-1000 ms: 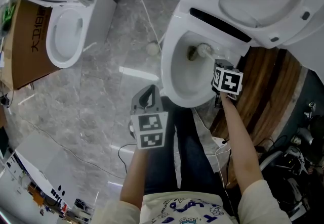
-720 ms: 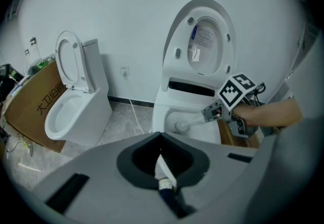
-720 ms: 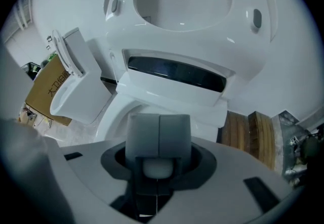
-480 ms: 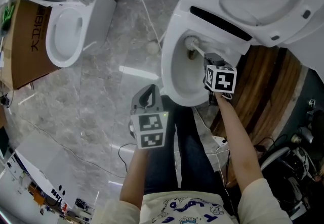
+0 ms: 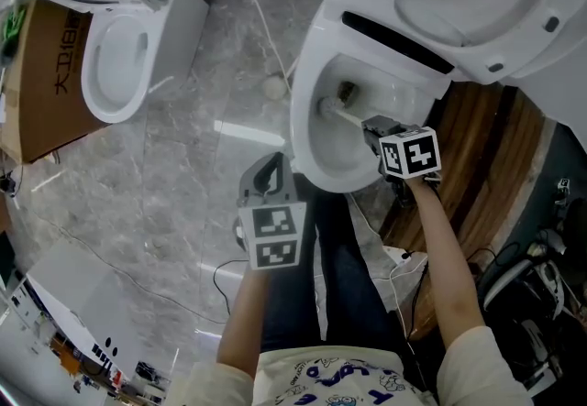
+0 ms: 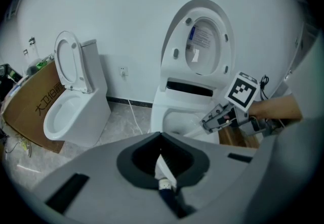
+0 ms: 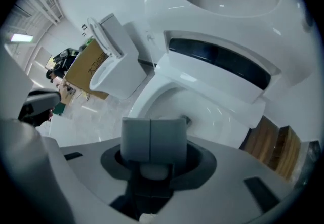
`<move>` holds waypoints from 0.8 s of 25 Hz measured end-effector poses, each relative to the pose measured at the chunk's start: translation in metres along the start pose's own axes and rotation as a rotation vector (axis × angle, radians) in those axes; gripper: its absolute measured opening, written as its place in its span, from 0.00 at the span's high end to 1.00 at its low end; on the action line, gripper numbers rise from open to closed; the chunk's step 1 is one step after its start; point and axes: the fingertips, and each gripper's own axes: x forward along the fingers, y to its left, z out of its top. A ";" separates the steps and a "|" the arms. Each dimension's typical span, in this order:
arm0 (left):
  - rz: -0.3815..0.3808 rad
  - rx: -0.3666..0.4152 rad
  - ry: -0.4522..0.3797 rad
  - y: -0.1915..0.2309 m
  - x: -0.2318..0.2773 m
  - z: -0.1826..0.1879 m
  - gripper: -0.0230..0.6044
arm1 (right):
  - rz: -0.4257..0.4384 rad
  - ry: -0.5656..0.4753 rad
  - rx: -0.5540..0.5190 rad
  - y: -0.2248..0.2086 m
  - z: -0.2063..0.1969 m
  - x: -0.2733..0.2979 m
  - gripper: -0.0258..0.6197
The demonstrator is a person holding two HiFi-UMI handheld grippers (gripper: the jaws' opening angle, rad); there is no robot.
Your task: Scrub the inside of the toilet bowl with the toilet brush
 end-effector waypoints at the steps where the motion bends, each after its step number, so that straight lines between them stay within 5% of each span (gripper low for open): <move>1: 0.000 0.001 0.001 0.000 0.000 0.000 0.96 | 0.018 0.031 -0.039 0.004 -0.006 -0.001 0.70; 8: -0.007 0.012 0.007 -0.005 -0.001 -0.002 0.96 | 0.088 0.195 -0.287 0.017 -0.038 -0.011 0.70; 13: -0.001 0.011 0.007 -0.003 -0.002 -0.003 0.96 | 0.044 0.349 -0.442 0.007 -0.065 -0.016 0.70; 20: 0.011 0.009 0.015 0.002 -0.004 -0.007 0.96 | -0.037 0.379 -0.427 -0.026 -0.072 -0.017 0.70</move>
